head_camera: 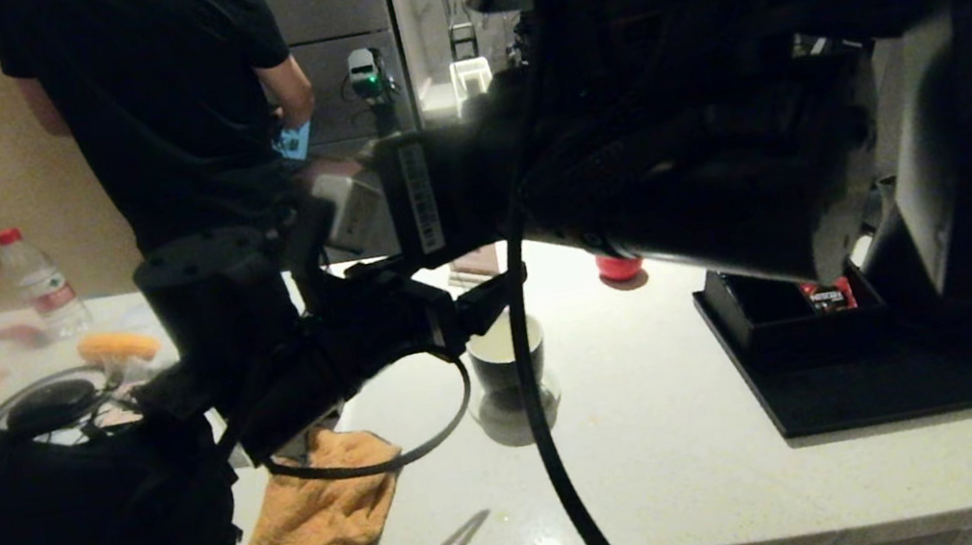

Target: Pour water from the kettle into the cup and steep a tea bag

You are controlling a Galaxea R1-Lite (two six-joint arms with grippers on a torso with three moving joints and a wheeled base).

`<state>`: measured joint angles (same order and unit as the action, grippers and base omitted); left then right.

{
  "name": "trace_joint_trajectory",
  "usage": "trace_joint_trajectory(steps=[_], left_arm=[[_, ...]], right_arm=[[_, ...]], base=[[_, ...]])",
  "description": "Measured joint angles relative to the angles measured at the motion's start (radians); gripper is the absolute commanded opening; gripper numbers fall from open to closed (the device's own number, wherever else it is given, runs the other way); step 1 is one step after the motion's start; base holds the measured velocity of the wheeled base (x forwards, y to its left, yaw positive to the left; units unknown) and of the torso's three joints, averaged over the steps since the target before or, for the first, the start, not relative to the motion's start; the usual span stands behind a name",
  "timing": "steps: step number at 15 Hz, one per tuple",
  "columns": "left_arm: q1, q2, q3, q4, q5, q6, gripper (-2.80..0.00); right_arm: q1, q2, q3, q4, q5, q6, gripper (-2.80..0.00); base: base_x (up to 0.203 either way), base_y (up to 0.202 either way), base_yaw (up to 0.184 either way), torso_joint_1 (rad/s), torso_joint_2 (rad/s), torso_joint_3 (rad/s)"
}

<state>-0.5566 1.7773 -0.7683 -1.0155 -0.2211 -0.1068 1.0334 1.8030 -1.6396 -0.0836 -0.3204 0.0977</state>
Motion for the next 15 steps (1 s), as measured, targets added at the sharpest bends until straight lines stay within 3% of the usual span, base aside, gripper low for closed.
trace_joint_trajectory(steps=[10,11,15], left_arm=[[0.000,0.024,0.000,-0.042,0.015,-0.019,0.00],[0.001,0.026,0.001,-0.041,0.018,-0.018,-2.80],[0.006,0.032,0.002,-0.043,0.025,-0.018,-2.80]], right_arm=[[-0.004,0.014,-0.002,-0.001,-0.001,0.000,-2.80],[-0.004,0.014,-0.002,-0.001,-0.001,0.000,-2.80],[-0.004,0.016,-0.003,-0.001,-0.002,0.000,-2.80]], base=[[0.000,0.000,0.000,0.000,0.00,0.000],[0.000,0.000,0.000,0.000,0.00,0.000],[0.000,0.000,0.000,0.000,0.00,0.000]])
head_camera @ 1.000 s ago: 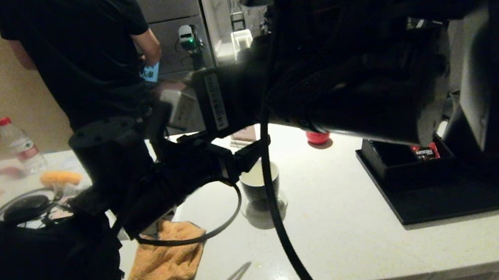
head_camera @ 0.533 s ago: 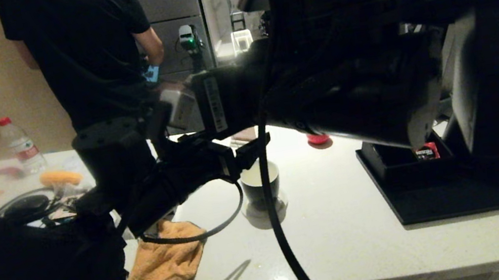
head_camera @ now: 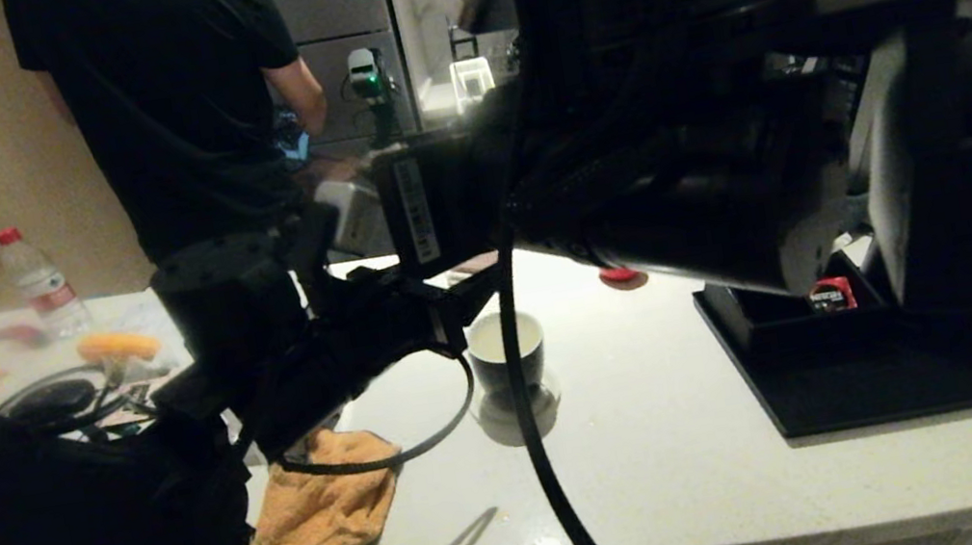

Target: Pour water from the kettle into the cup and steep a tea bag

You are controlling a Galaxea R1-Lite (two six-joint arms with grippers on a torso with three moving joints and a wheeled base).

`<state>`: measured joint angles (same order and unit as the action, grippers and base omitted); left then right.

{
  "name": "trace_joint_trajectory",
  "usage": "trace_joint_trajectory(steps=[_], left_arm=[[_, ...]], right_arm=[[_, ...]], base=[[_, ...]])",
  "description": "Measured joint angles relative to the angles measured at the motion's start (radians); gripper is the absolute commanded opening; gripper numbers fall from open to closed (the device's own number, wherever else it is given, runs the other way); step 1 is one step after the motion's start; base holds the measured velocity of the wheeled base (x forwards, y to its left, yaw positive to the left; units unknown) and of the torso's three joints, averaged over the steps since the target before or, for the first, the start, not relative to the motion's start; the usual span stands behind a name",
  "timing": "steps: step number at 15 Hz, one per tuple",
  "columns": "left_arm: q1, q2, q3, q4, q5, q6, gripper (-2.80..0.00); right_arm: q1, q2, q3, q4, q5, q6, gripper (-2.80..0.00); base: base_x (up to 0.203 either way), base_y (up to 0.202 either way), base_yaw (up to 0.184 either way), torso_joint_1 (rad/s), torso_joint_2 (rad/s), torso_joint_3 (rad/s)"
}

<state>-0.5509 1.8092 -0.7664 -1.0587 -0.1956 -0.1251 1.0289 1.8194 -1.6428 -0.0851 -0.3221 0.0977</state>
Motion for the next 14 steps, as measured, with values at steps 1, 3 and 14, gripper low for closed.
trace_joint_trajectory(steps=[1,3,14], left_arm=[[0.000,0.001,0.000,-0.004,0.000,0.000,-2.80],[0.000,0.001,0.000,-0.007,0.000,-0.001,-2.80],[0.007,-0.002,-0.002,-0.008,0.002,-0.001,-2.80]], right_arm=[[0.000,0.000,0.000,0.000,0.000,0.000,-2.80],[-0.001,0.000,0.000,0.000,0.000,0.001,-2.80],[-0.040,0.041,-0.018,-0.027,-0.001,0.001,-2.80]], base=[[0.000,0.000,0.000,0.000,0.00,0.000],[0.000,0.000,0.000,0.000,0.00,0.000],[0.000,0.000,0.000,0.000,0.00,0.000]])
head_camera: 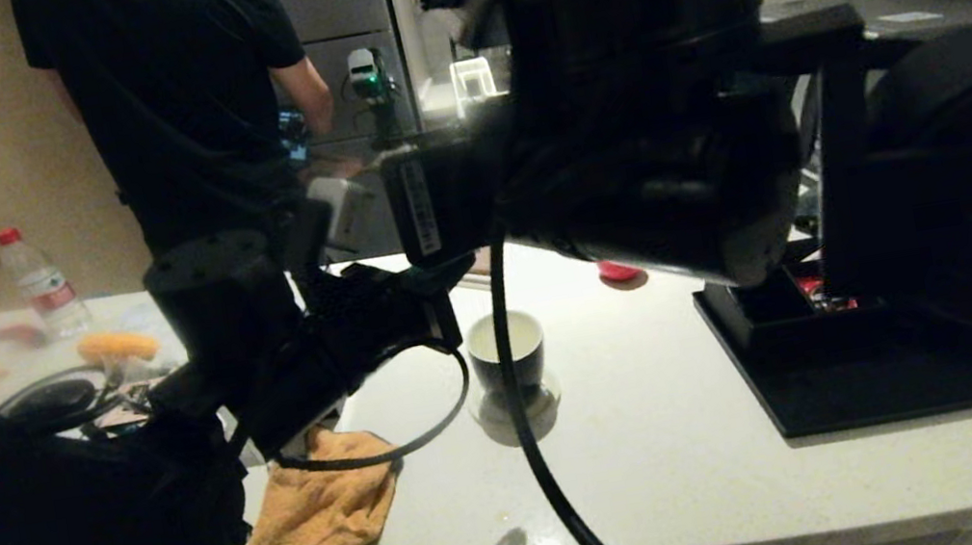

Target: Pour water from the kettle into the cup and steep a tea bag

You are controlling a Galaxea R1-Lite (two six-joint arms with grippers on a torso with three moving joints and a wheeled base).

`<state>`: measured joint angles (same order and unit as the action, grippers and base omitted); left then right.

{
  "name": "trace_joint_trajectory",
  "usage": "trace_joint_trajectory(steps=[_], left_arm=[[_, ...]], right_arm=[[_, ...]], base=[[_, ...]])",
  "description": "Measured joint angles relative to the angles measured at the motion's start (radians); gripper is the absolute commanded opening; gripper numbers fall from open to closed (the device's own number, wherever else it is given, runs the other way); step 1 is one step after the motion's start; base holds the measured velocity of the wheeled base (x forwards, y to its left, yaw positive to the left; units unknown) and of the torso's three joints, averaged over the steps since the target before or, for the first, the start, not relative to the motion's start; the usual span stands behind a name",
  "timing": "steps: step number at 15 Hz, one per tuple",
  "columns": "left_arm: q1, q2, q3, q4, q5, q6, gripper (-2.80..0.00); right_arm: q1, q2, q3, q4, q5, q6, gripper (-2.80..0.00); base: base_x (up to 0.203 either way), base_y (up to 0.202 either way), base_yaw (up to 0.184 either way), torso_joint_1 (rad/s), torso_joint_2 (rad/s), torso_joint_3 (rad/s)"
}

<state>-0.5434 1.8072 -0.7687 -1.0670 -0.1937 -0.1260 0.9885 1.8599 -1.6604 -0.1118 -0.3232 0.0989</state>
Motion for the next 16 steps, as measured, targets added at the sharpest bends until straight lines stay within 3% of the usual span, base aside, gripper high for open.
trace_joint_trajectory(steps=[4,8,11,16], left_arm=[[0.011,-0.002,0.000,0.000,0.000,0.000,-2.80],[0.020,-0.005,0.002,0.000,0.000,0.000,-2.80],[0.020,-0.006,0.003,0.000,0.000,0.000,-2.80],[0.019,-0.005,0.003,0.000,0.000,0.000,-2.80]], right_arm=[[-0.018,0.024,0.045,-0.057,-0.001,0.000,-2.80],[-0.029,0.032,0.146,-0.127,-0.093,0.009,-2.80],[-0.037,0.029,0.215,-0.151,-0.108,0.046,-2.80],[-0.039,0.030,0.227,-0.168,-0.118,0.047,-2.80]], base=[[0.000,0.000,0.000,0.000,0.00,0.000],[0.000,0.000,0.000,0.000,0.00,0.000],[0.000,0.000,0.000,0.000,0.00,0.000],[0.000,0.000,0.000,0.000,0.00,0.000]])
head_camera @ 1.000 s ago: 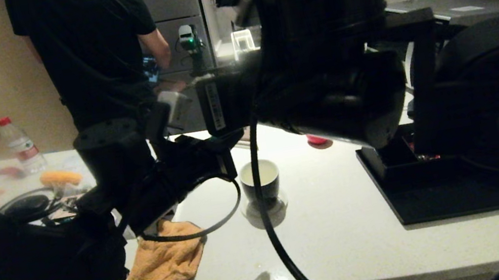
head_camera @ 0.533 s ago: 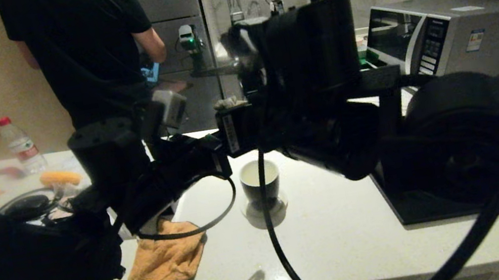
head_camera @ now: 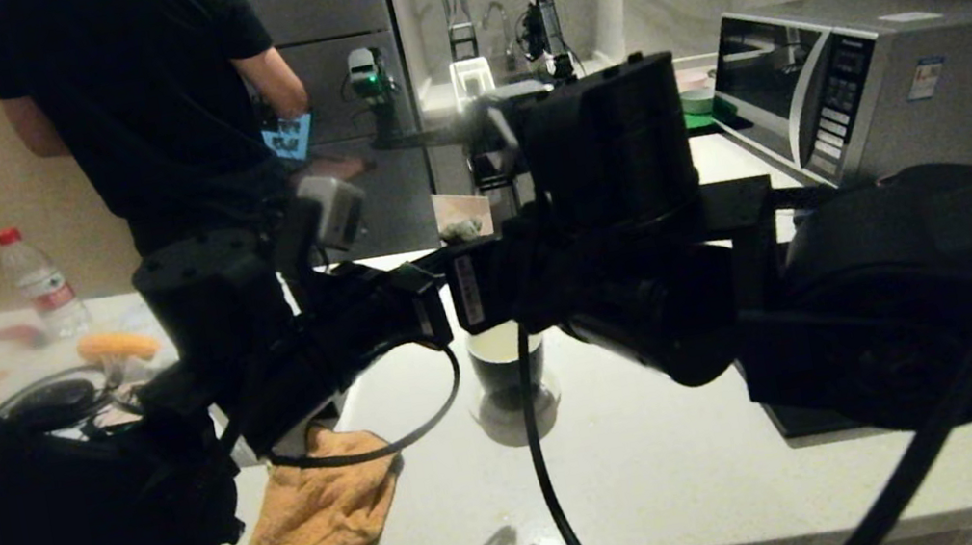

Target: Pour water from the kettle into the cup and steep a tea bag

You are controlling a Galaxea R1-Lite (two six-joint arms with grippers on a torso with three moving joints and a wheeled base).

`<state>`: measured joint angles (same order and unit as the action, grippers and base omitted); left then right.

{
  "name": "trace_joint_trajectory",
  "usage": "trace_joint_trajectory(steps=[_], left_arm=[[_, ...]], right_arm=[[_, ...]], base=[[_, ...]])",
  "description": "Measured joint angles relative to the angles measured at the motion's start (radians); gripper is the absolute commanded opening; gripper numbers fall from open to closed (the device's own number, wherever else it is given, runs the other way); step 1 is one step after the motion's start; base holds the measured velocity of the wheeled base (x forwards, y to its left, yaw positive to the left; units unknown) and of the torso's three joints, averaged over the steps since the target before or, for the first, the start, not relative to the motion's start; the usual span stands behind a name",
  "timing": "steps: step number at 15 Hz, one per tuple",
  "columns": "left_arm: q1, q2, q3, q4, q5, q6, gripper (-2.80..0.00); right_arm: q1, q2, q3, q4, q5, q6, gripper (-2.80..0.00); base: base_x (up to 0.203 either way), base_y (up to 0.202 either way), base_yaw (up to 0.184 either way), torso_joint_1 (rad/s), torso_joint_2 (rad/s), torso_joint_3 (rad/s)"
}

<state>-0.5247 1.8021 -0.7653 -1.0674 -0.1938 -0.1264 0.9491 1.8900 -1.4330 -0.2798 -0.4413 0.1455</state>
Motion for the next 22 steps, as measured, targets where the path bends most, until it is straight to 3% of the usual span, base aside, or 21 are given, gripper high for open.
trace_joint_trajectory(steps=[1,2,14,22], left_arm=[[0.000,0.000,0.000,0.000,0.000,0.000,-2.80],[0.000,0.000,0.000,0.000,0.001,0.000,-2.80],[0.011,-0.006,0.009,0.000,0.001,0.000,-2.80],[0.026,-0.014,0.012,0.000,0.010,0.000,-2.80]], right_arm=[[0.000,0.000,0.000,-0.001,0.000,0.000,-0.15],[0.000,0.000,0.000,-0.001,0.000,0.000,0.00],[-0.009,-0.019,0.005,-0.001,-0.068,0.002,0.00],[-0.099,-0.065,0.078,-0.001,-0.175,-0.006,0.00]], base=[[0.000,0.000,0.000,0.000,0.00,0.000],[0.000,0.000,0.000,0.000,0.00,0.000],[0.000,0.000,0.000,0.000,0.00,0.000],[0.000,0.000,0.000,0.000,0.00,0.000]])
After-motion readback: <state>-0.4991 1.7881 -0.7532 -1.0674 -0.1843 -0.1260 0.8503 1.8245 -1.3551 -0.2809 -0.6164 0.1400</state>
